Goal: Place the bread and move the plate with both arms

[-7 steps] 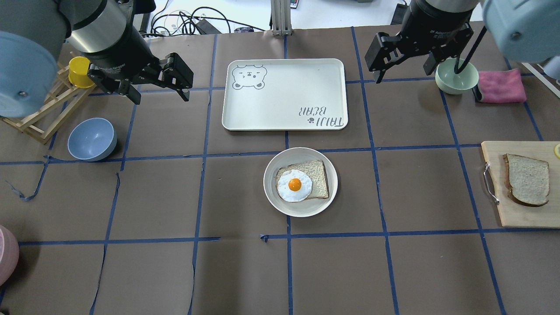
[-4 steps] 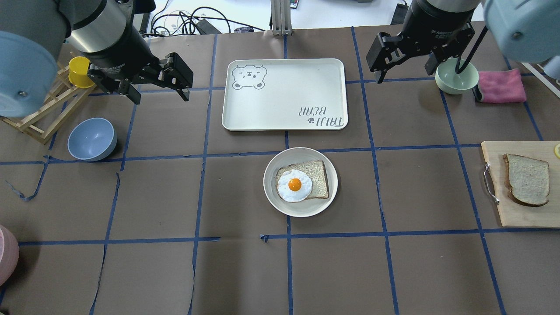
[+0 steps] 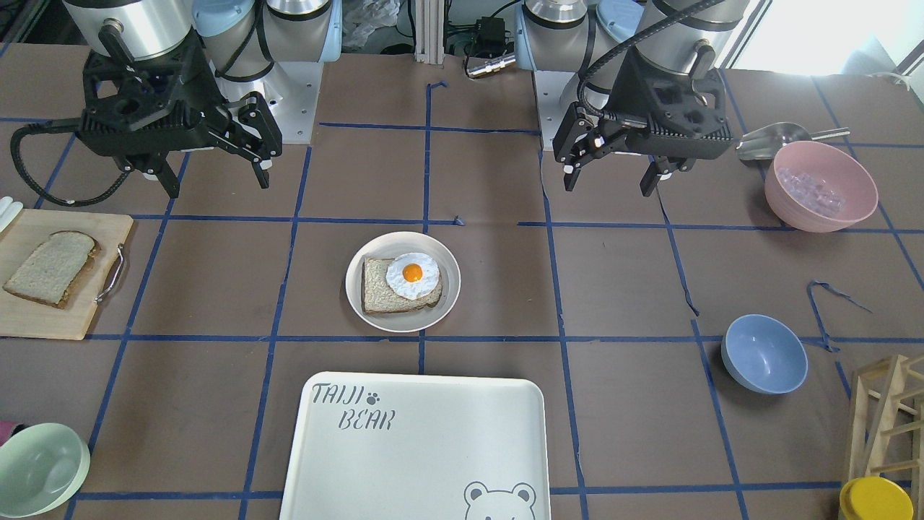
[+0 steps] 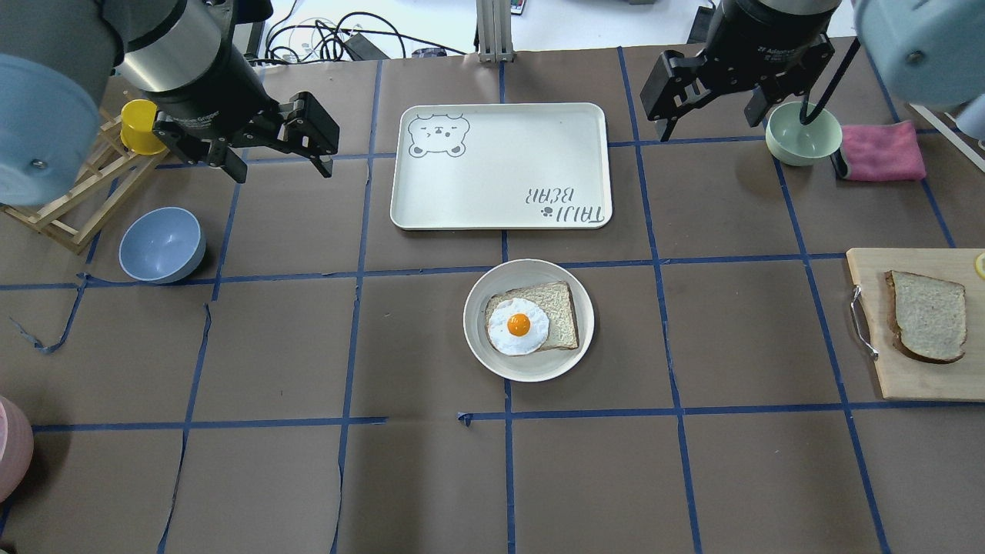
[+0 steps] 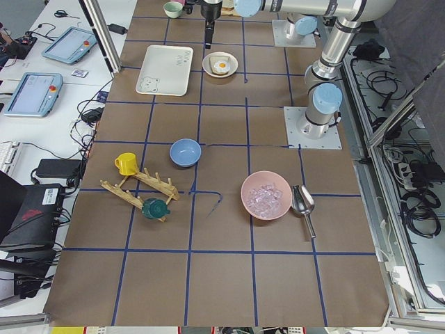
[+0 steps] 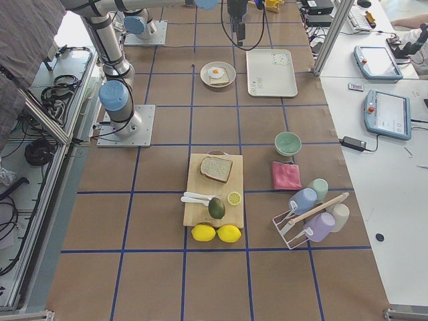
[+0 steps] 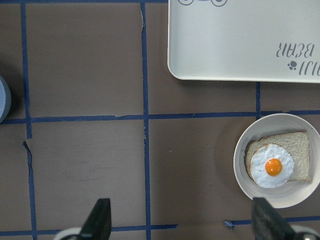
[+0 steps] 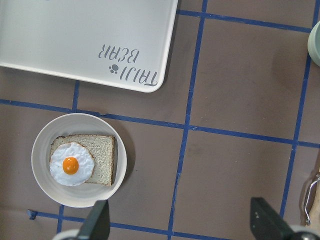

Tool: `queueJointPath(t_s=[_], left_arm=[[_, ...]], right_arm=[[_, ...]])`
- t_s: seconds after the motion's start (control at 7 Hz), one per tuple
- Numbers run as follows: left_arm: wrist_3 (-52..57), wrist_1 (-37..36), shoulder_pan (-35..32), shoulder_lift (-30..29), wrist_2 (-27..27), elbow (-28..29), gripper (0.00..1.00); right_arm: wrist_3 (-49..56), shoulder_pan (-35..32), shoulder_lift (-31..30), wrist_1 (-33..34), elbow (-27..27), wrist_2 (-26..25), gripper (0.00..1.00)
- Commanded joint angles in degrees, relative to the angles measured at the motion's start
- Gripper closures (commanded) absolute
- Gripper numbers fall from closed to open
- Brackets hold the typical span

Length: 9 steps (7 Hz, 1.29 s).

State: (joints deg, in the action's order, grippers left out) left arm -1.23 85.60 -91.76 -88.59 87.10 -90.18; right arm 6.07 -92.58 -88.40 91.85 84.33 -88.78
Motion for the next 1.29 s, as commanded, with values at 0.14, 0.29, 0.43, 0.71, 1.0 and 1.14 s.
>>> queueJointPath(t_s=[0.14,0.29,0.43,0.71,1.0,1.14], left_arm=[[0.00,0.00,0.00,0.00,0.00,0.01,0.00],[-0.09,0.00,0.00,0.00,-0.09,0.01,0.00],[0.00,0.00,0.00,0.00,0.00,0.01,0.00],[0.00,0.00,0.00,0.00,0.00,0.01,0.00],[0.00,0.00,0.00,0.00,0.00,0.01,0.00],[0.00,0.00,0.00,0.00,0.00,0.01,0.00]], right_arm=[[-0.09,0.21,0.16,-0.18,0.30,-0.17,0.00],[-0.70,0.12,0.24,-0.35,0.48,-0.43,0.00],[-0.71,0.21,0.16,-0.44,0.83,-0.78,0.00],[-0.71,0.21,0.07,-3.25,0.83,-0.96,0.00],[-0.71,0.47,0.07,-3.25,0.74,-0.96,0.00],[-0.71,0.39,-0.02,-3.60,0.74,-1.05,0.00]])
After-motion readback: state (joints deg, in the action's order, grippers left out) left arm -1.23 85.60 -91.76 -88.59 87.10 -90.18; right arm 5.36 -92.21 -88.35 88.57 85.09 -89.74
